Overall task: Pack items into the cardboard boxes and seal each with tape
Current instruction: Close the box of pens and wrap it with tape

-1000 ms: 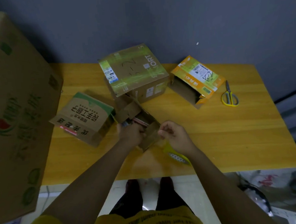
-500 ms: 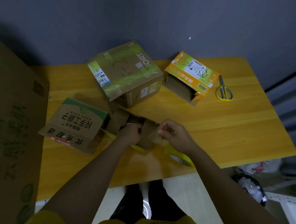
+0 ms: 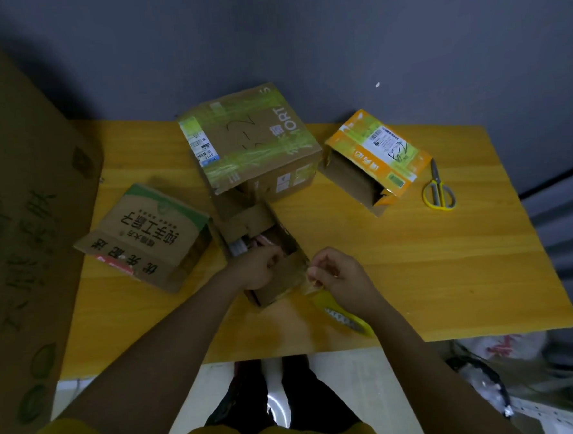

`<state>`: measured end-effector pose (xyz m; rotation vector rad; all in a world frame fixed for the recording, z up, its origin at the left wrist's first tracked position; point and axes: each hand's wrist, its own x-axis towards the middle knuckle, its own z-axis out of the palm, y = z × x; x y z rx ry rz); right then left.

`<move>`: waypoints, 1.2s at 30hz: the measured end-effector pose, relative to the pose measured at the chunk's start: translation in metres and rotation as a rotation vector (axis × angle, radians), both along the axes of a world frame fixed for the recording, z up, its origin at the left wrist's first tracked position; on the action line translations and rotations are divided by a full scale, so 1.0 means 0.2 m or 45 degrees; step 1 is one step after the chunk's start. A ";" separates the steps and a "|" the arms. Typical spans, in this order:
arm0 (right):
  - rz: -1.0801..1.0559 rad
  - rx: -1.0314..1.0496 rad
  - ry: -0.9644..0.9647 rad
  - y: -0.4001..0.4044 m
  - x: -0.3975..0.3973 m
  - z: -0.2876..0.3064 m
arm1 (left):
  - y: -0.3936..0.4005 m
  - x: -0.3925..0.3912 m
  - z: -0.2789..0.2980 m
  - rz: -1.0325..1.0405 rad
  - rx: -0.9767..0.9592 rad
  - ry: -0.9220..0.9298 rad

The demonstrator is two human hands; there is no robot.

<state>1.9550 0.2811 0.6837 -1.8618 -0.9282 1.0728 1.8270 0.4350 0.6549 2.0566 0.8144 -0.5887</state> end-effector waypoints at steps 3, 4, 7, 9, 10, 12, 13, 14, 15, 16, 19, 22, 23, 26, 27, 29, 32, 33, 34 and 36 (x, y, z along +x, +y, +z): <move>0.021 -0.008 -0.025 -0.02 -0.03 0.00 | -0.03 0.01 0.03 0.084 0.076 -0.062; 0.040 -0.011 -0.025 -0.02 -0.04 0.00 | -0.04 0.02 0.02 0.118 0.077 -0.092; 0.099 -0.009 0.007 -0.04 -0.05 0.00 | -0.04 0.07 0.00 0.124 0.063 -0.055; 0.103 -0.007 0.018 -0.05 -0.04 0.01 | -0.04 0.10 0.00 0.125 0.073 -0.029; 0.094 -0.003 0.027 -0.06 -0.02 0.01 | -0.04 0.11 0.00 0.124 0.095 -0.038; 0.083 0.017 0.053 -0.06 0.01 0.02 | -0.04 0.12 0.01 0.103 0.166 -0.055; 0.088 0.031 0.065 -0.06 0.02 0.03 | -0.03 0.12 0.01 0.093 0.204 -0.062; 0.097 0.041 0.077 -0.05 0.03 0.03 | -0.03 0.11 0.01 0.082 0.233 -0.059; 0.107 0.049 0.092 -0.05 0.04 0.03 | -0.03 0.11 0.02 0.062 0.258 -0.058; 0.114 0.054 0.105 -0.04 0.05 0.03 | -0.02 0.10 0.02 0.040 0.279 -0.054; 0.150 0.069 0.088 -0.02 0.08 0.04 | -0.01 0.10 0.02 0.005 0.332 -0.055; 0.195 0.055 0.067 0.00 0.09 0.04 | 0.00 0.11 0.02 -0.020 0.349 -0.046; 0.199 0.050 0.070 0.00 0.09 0.04 | 0.00 0.12 0.02 -0.013 0.350 -0.051; 0.204 0.060 0.077 0.02 0.10 0.06 | -0.01 0.13 0.01 0.017 0.334 -0.069; 0.214 0.062 0.081 0.02 0.11 0.06 | -0.02 0.13 0.01 0.060 0.307 -0.110; 0.243 0.055 0.096 0.02 0.11 0.07 | -0.05 0.13 0.05 0.261 0.246 -0.295; 0.281 0.064 0.083 0.02 0.12 0.07 | -0.12 0.10 0.18 0.563 0.086 -0.635; 0.285 0.067 0.080 0.03 0.12 0.07 | -0.15 0.08 0.23 0.602 -0.010 -0.688; 0.291 0.065 0.082 0.03 0.12 0.07 | -0.19 0.07 0.27 0.608 -0.114 -0.705; 0.305 0.062 0.090 0.03 0.11 0.07 | -0.25 0.03 0.31 0.569 -0.228 -0.682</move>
